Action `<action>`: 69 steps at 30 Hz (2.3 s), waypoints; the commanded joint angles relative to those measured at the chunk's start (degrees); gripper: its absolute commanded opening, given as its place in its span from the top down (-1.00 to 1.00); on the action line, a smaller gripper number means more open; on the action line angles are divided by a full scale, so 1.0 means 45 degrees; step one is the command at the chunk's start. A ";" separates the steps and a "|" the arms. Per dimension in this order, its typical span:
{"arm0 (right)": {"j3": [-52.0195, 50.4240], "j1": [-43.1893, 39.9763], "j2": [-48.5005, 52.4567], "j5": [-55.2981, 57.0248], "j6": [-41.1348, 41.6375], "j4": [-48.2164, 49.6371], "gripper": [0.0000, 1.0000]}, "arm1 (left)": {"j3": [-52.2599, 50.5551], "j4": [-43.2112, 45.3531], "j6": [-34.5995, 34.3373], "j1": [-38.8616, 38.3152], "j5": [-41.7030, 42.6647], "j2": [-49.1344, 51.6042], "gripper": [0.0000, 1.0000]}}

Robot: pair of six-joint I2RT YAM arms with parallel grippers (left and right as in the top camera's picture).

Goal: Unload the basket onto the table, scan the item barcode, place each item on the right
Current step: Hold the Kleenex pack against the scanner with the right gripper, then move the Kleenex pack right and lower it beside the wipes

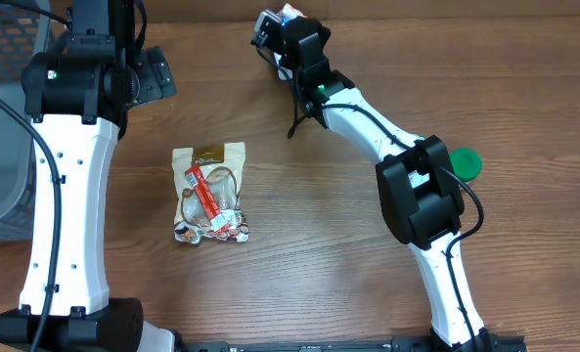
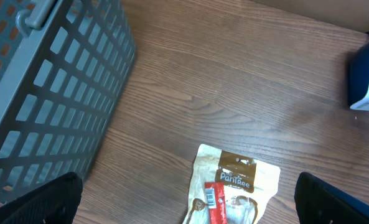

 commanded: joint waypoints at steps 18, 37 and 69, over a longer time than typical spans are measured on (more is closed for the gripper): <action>0.0151 0.0350 0.0520 0.1141 0.0602 0.1107 0.93 | 0.0107 0.0015 0.0146 -0.0083 -0.0126 -0.0087 -0.99; 0.0151 0.0010 -0.7174 -0.0194 1.2920 -1.0904 0.93 | 0.0107 0.0015 0.0146 -0.0083 -0.0126 -0.0087 -0.99; -0.7898 -0.4221 -0.7771 -0.4148 1.4168 -1.3770 -0.24 | 0.0107 0.0015 0.0146 -0.0083 -0.0126 -0.0087 -1.00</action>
